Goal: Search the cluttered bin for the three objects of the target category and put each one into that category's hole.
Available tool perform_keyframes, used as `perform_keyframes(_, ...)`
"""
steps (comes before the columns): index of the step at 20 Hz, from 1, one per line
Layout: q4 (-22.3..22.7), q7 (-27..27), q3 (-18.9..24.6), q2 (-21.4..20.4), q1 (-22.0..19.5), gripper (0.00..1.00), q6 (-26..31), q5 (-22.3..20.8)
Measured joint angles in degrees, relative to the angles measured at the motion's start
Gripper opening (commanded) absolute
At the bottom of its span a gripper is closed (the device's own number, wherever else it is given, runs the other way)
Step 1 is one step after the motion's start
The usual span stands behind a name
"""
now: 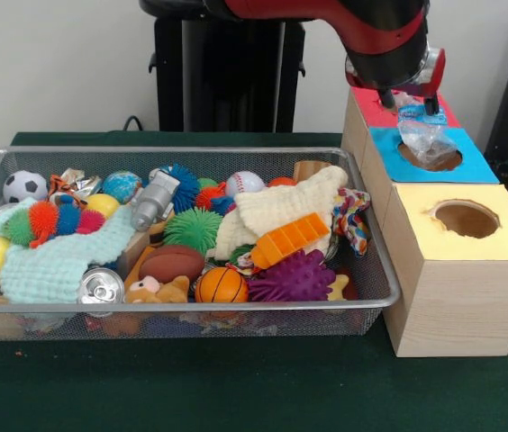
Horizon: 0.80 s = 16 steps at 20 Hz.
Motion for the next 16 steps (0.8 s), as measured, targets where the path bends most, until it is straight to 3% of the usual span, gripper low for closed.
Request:
perform_keyframes(8,0.6,0.0,0.0,-3.4,0.2,1.00,-3.9,-0.9)
perform_keyframes(16,0.5,0.0,0.0,-6.6,0.1,1.00,-16.5,-7.8)
